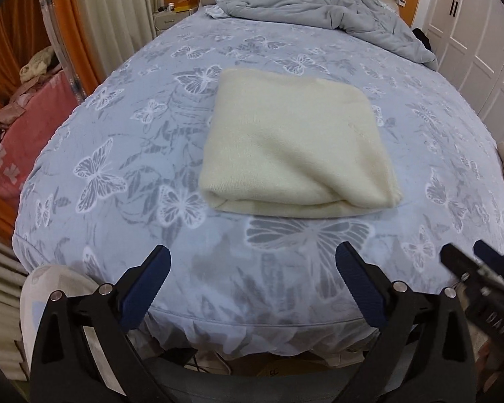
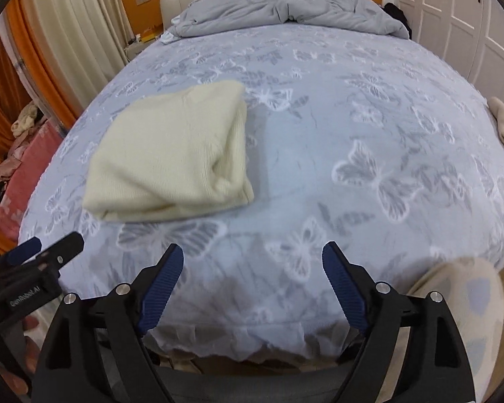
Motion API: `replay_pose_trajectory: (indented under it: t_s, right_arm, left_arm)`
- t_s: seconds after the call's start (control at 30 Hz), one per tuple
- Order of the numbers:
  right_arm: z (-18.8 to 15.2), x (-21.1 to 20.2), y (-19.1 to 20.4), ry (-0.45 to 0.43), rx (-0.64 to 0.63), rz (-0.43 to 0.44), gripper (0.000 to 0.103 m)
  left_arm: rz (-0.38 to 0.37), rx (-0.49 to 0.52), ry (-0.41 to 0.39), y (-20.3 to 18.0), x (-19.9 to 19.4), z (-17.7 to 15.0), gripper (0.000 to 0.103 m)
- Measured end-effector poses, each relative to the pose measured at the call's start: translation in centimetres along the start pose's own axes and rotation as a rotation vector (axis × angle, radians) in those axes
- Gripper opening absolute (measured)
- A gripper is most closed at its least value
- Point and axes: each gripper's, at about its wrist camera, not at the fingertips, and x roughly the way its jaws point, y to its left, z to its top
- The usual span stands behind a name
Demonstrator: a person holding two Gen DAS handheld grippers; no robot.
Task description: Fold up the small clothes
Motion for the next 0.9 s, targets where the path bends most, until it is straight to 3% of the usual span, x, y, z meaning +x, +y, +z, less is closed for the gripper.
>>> replay_pose_trajectory:
  t_s: [0.4, 0.9]
  right_arm:
    - [-1.4, -0.2, 0.5, 0.011, 0.022, 0.022, 0.083]
    - [1.0, 0.4, 2.3, 0.019, 0.034, 0.039, 0.083]
  left_arm:
    - [0.042, 0.010, -0.030, 0.0, -0.9, -2.1, 0.096]
    - [0.079, 0.018, 0.004, -0.2, 0.3, -0.3, 0.096]
